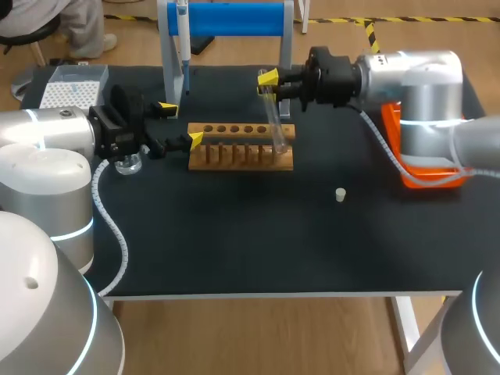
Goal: Invert the test tube, pick up the pipette, mount the tip to pipette, aspirate from beaker and dispense into the tube, eject the tip, return the pipette, and cap with the stopper.
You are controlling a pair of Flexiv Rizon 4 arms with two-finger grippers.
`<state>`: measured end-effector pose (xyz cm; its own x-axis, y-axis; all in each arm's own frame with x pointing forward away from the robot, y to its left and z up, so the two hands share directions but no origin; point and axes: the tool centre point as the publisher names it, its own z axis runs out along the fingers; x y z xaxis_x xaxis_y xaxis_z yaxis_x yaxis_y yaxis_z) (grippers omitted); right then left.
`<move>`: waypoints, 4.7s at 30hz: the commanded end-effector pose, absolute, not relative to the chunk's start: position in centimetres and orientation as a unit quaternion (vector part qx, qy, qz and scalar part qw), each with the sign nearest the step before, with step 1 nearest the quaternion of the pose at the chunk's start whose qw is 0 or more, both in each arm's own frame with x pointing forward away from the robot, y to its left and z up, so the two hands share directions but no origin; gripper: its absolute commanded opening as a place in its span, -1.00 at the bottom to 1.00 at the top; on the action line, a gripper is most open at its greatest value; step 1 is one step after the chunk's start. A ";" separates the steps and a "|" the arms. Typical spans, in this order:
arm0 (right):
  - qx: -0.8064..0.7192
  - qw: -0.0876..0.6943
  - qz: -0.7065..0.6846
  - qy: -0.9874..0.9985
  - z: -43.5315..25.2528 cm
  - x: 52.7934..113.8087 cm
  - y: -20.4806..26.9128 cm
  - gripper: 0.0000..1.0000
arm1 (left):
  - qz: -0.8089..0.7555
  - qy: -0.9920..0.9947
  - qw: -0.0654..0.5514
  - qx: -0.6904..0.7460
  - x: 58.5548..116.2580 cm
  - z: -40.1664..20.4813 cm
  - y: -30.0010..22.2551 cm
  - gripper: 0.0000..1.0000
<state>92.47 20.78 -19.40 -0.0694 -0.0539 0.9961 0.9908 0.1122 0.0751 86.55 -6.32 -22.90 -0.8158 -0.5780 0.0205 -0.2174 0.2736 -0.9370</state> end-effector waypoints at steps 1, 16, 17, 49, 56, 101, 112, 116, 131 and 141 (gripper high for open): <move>-0.441 0.520 -0.500 -0.534 -19.3 92.4 20.7 -1.00 | -0.547 0.780 0.165 -0.255 86.5 -23.0 -6.3 1.00; -0.441 0.520 -0.500 -0.534 -19.3 92.4 20.7 -1.00 | -0.585 0.767 0.245 -0.096 85.5 -21.7 -7.0 1.00; -0.441 0.520 -0.500 -0.534 -19.3 92.4 20.7 -1.00 | -0.591 0.763 0.250 -0.079 85.4 -21.6 -7.0 1.00; -0.460 0.521 -0.493 -0.523 -19.4 92.4 20.9 -1.00 | -0.599 0.753 0.270 0.031 84.0 -20.8 -8.2 1.00; -0.478 0.514 -0.488 -0.519 -19.6 92.4 20.9 -1.00 | -0.599 0.753 0.270 0.031 84.0 -20.8 -8.2 1.00; -0.479 0.514 -0.490 -0.517 -19.6 92.4 20.9 -1.00 | -0.486 0.641 0.508 0.308 82.9 -18.7 -12.8 1.00; -0.479 0.514 -0.490 -0.517 -19.6 92.4 20.9 -1.00 | -0.387 0.652 0.525 0.387 82.5 -18.0 -15.0 1.00; -0.479 0.514 -0.490 -0.517 -19.6 92.4 20.9 -1.00 | -0.387 0.652 0.525 0.387 82.5 -18.0 -15.0 1.00; -0.479 0.514 -0.490 -0.517 -19.6 92.4 20.9 -1.00 | -0.394 0.601 0.555 0.420 82.3 -18.2 -17.0 1.00; -0.479 0.514 -0.490 -0.517 -19.6 92.4 20.9 -1.00 | -0.414 0.566 0.523 0.484 82.6 -18.5 -20.9 1.00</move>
